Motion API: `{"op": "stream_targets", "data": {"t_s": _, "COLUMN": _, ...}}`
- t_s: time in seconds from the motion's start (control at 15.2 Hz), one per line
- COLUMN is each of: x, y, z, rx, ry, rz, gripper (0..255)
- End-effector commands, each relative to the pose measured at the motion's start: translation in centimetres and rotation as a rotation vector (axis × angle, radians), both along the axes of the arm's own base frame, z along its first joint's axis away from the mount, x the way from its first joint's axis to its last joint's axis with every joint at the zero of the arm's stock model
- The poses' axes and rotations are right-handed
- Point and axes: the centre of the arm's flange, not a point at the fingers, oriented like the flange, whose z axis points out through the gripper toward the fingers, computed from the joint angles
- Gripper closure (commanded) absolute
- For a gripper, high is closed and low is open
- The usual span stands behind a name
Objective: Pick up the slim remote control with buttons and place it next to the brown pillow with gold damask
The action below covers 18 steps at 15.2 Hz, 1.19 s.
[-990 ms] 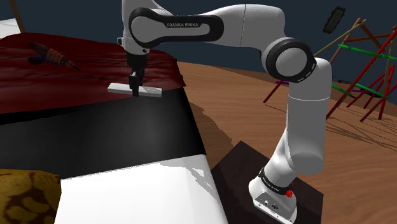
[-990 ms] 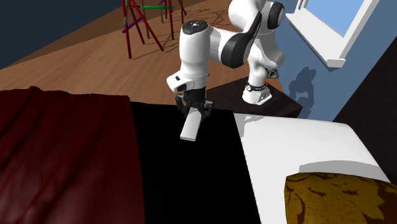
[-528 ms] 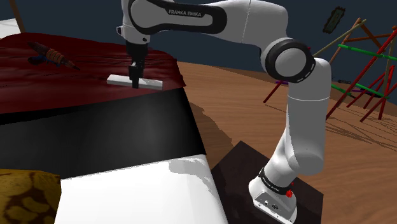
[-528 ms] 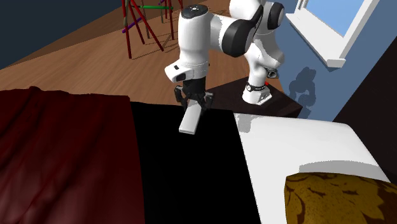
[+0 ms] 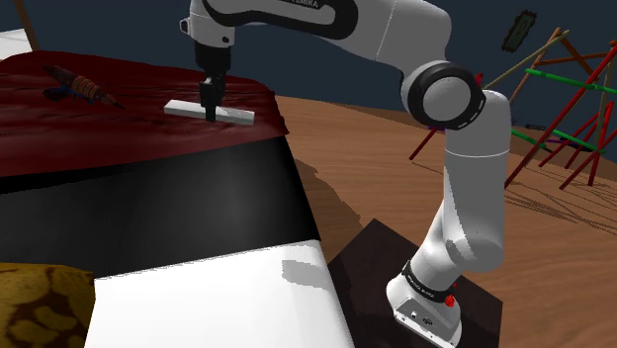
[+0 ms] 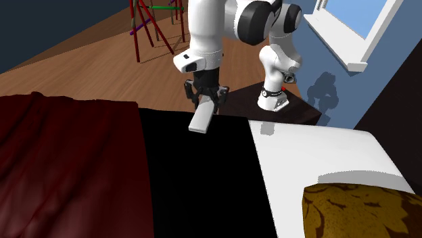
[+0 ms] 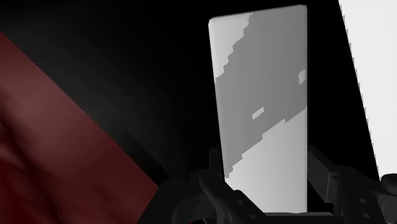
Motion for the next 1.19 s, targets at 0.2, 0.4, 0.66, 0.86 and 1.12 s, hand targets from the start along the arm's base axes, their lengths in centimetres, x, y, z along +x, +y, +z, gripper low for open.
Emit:
{"op": "stream_targets", "data": {"t_s": 0.2, "x": -2.2, "y": 1.5, "z": 1.3, "rx": 0.000, "ry": 0.000, "rz": 0.000, "gripper": 255}}
{"op": "stream_targets", "data": {"t_s": 0.4, "x": -5.5, "y": 3.6, "z": 1.4, "rx": 0.000, "ry": 0.000, "rz": 0.000, "gripper": 255}}
{"op": "stream_targets", "data": {"t_s": 0.66, "x": -10.0, "y": 6.4, "z": 1.4, "rx": 0.000, "ry": 0.000, "rz": 0.000, "gripper": 255}}
{"op": "stream_targets", "data": {"t_s": 0.86, "x": -13.4, "y": 8.5, "z": 1.4, "rx": 0.000, "ry": 0.000, "rz": 0.000, "gripper": 255}}
{"op": "stream_targets", "data": {"t_s": 1.12, "x": -17.8, "y": 11.3, "z": 1.4, "rx": 0.000, "ry": 0.000, "rz": 0.000, "gripper": 255}}
